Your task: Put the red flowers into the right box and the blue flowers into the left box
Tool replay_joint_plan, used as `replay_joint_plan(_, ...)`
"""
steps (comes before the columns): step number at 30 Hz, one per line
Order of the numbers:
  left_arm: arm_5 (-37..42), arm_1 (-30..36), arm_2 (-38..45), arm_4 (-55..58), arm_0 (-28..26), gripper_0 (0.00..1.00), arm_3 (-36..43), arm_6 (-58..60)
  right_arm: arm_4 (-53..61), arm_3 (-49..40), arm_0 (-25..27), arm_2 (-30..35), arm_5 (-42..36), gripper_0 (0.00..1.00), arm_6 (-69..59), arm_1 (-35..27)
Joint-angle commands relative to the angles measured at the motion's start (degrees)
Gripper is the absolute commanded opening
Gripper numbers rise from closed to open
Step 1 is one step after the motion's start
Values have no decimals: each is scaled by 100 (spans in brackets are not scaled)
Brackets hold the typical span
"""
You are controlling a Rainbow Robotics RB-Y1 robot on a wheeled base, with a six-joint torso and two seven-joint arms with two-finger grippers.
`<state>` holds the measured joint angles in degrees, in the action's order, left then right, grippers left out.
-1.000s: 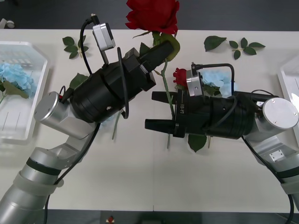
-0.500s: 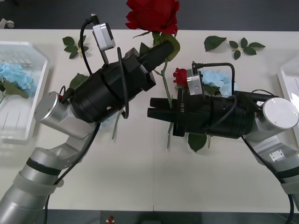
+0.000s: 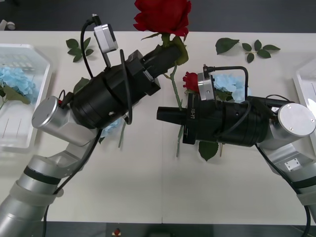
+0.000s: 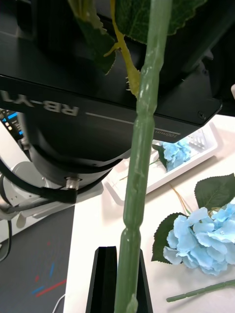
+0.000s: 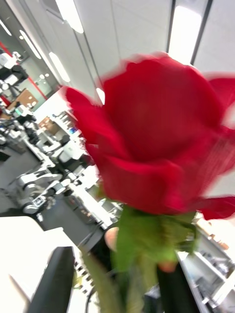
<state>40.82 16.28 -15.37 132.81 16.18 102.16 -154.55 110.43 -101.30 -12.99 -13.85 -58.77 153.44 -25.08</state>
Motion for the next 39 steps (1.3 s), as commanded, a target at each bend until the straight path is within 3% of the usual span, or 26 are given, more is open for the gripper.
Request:
replay_joint_plan(1,216,666,271,201,-124,100,208,-45,102,-109,-187,40,32,0,156,126)
replay_joint_plan(13,1394,2511,1018,887,-757,100,199,-45,400,-109,-187,102,50,0,156,-58)
replay_joint_plan(17,1728,3153,1273,887,-889,100,-197,-45,629,-109,-187,242,41,0,156,-357)
replay_joint_plan(22,1939,3636,1291,755,-643,100,-1067,-45,893,-109,-187,506,50,0,156,-929)
replay_joint_plan(27,2185,3900,1300,-238,-115,100,-1831,223,1253,-109,-187,779,129,0,90,-1895)
replay_joint_plan(39,3257,4260,1291,-3648,1203,100,-2086,742,1279,524,-134,1130,314,0,-2116,-4180)
